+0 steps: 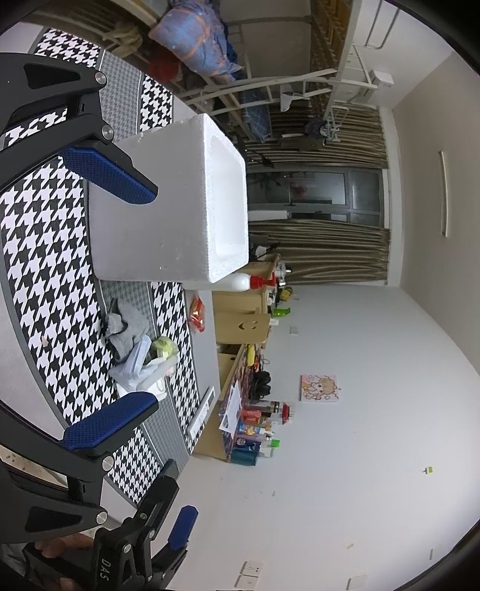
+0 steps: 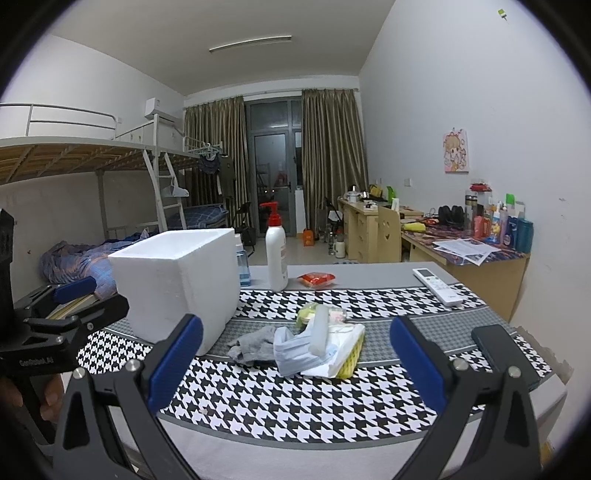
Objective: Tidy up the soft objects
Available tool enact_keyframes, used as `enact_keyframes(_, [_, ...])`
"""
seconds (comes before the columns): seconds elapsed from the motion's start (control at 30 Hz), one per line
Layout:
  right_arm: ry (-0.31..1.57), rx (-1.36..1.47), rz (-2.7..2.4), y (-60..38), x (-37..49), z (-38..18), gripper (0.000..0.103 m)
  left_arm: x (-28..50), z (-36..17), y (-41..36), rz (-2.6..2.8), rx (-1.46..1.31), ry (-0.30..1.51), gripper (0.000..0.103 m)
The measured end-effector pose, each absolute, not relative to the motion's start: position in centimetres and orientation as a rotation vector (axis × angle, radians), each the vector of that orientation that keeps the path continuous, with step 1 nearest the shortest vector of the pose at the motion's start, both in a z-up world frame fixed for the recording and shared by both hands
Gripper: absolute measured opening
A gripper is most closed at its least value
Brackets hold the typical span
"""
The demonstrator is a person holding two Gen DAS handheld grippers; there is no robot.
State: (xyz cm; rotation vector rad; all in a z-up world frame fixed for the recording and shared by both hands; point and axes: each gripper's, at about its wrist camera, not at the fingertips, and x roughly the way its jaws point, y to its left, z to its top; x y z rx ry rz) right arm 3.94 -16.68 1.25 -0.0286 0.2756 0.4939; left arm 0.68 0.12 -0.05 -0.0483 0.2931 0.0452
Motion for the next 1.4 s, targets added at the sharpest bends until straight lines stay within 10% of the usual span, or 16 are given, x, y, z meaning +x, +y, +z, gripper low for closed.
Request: enact_keyframes(1.4, [0.43,-0.055,0.434,-17.0,12.6,-0.4,0.102,8.9,-1.9,-1.8,-0.013,-0.02,0.479,0.102])
